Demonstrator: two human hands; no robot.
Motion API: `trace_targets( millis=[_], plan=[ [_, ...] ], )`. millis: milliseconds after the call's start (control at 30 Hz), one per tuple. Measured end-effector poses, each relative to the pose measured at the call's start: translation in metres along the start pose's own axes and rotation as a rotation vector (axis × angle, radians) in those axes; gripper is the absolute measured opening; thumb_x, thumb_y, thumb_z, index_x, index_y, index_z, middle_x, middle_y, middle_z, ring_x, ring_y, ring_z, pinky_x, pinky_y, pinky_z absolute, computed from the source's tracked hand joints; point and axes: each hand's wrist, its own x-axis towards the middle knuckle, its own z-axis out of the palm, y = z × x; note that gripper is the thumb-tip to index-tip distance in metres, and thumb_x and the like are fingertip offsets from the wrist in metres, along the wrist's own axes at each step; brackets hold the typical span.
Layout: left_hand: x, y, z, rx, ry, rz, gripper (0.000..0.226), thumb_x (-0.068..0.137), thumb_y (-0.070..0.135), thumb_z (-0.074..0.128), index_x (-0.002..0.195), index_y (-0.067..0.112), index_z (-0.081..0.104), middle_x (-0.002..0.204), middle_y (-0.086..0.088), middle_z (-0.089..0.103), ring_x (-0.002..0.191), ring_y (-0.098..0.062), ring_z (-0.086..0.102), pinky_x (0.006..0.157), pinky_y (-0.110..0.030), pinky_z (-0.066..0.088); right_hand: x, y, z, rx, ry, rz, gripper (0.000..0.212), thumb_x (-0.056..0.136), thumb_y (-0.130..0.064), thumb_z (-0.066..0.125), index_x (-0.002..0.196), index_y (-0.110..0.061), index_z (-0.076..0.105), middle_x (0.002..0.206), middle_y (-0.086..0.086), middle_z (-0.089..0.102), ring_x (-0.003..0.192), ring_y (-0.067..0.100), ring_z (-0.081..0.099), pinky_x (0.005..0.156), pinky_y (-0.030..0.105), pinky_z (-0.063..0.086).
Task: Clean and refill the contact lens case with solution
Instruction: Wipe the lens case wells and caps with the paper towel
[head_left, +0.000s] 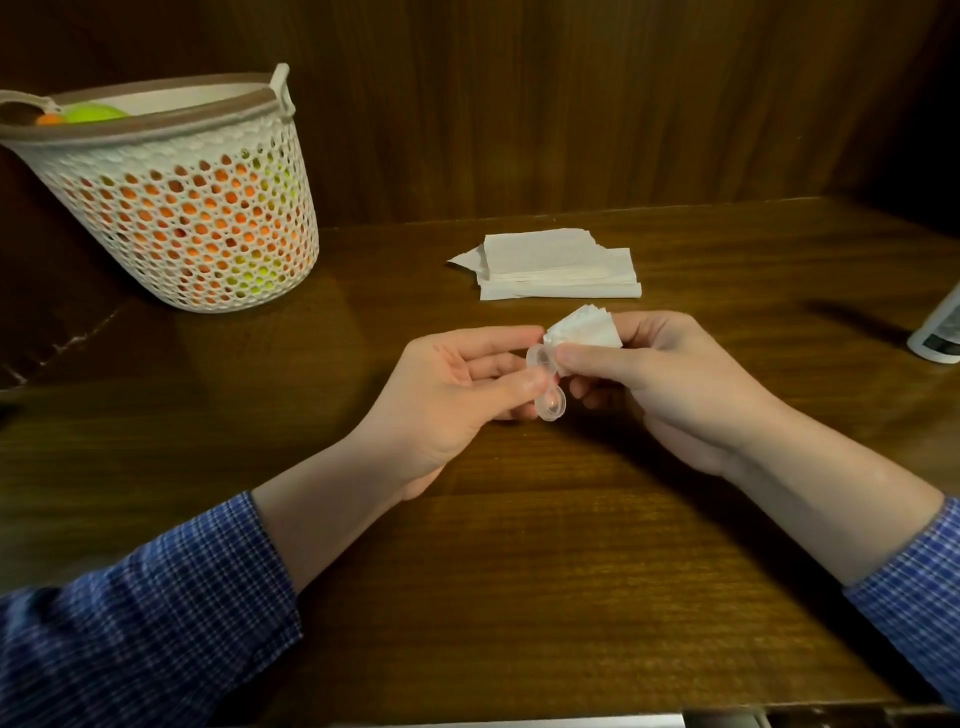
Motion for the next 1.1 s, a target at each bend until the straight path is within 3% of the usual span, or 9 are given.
trace_targets(
  millis=[167,267,500,733,1100],
  plan=[
    [0.000,-0.001,0.001,-0.001,0.017,0.036,0.043,0.077,0.019,0.079,0.119,0.017,0.074,0.106,-0.007,0.081,0.102,-0.024,0.077,0.080,-0.028,0.063,0.000,-0.003,0.000,0.068,-0.007,0.126,0.010,0.090,-0.016,0.075,0.095,-0.010,0.082,0.079,0.006,0.074,0.063,0.007,0.062,0.055,0.019,0.050],
    [-0.001,-0.001,0.003,0.073,0.036,0.109,0.035,0.082,0.008,0.080,0.116,0.018,0.076,0.105,-0.004,0.081,0.099,-0.020,0.078,0.079,-0.027,0.063,0.000,-0.005,0.000,0.109,-0.036,0.181,0.008,0.090,-0.013,0.074,0.089,-0.010,0.081,0.070,0.003,0.071,0.059,0.007,0.059,0.053,0.020,0.047],
    [-0.007,0.002,0.005,0.399,0.091,0.338,0.038,0.083,0.006,0.083,0.118,0.017,0.074,0.110,0.005,0.078,0.097,-0.011,0.077,0.080,-0.027,0.064,0.004,-0.010,0.000,0.320,-0.114,0.382,0.023,0.088,-0.006,0.071,0.110,-0.003,0.073,0.080,0.011,0.070,0.057,0.009,0.060,0.047,0.017,0.049],
    [-0.006,0.002,0.004,0.377,0.107,0.347,0.036,0.077,0.017,0.085,0.111,0.012,0.075,0.104,0.002,0.078,0.095,-0.014,0.077,0.078,-0.028,0.064,0.000,-0.013,0.004,0.143,-0.106,0.291,0.005,0.093,-0.007,0.070,0.093,-0.010,0.074,0.070,0.009,0.071,0.055,0.010,0.061,0.047,0.019,0.046],
    [-0.002,0.003,0.001,0.177,0.096,0.276,0.031,0.072,0.015,0.085,0.102,0.013,0.075,0.103,-0.007,0.080,0.096,-0.022,0.079,0.084,-0.039,0.065,-0.005,-0.015,0.005,0.026,-0.141,0.195,0.010,0.094,-0.014,0.071,0.085,-0.014,0.075,0.067,0.005,0.068,0.053,0.009,0.055,0.048,0.020,0.041]
  ],
)
